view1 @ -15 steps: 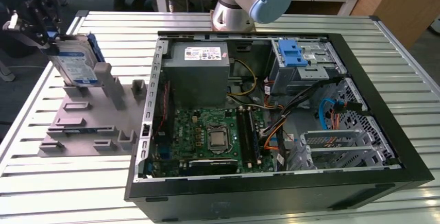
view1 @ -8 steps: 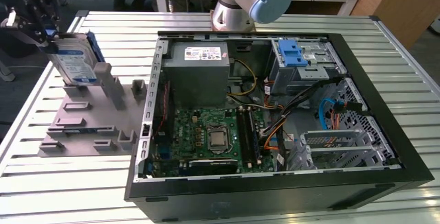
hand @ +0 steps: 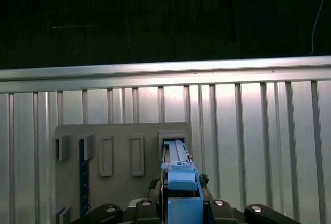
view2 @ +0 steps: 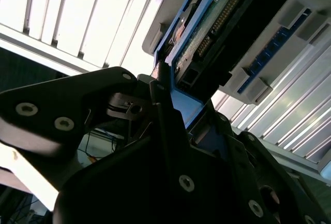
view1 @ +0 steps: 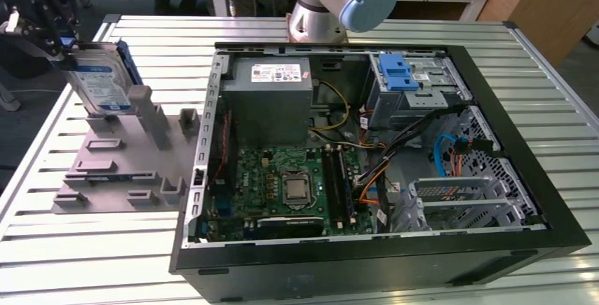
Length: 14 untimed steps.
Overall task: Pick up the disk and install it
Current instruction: 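Pick up the disk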
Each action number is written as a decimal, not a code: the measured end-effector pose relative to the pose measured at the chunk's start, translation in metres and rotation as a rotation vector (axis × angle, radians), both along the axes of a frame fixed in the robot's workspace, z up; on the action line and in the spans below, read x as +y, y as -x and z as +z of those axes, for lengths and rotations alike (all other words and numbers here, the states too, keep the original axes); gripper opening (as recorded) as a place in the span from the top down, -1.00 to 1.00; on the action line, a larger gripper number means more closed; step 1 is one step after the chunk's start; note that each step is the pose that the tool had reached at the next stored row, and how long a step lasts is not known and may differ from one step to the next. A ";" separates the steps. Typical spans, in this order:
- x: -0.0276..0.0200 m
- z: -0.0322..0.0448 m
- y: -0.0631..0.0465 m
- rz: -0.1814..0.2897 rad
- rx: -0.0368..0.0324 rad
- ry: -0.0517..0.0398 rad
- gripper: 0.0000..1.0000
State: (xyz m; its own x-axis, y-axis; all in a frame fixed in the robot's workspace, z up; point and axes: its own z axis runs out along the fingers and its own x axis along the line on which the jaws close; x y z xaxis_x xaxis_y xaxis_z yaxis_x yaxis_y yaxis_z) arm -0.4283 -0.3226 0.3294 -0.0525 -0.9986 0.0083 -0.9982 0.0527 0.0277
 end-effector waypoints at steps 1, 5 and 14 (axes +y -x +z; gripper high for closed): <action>0.0000 0.0007 0.000 0.000 0.0000 0.0000 0.26; 0.0000 0.0034 0.000 0.000 -0.0001 -0.0001 0.26; 0.0000 0.0102 0.000 0.000 -0.0001 -0.0001 0.26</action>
State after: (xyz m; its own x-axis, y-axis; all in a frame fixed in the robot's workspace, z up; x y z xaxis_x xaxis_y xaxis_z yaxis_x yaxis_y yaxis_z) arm -0.4283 -0.3226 0.3396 -0.0525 -0.9986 0.0082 -0.9982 0.0527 0.0277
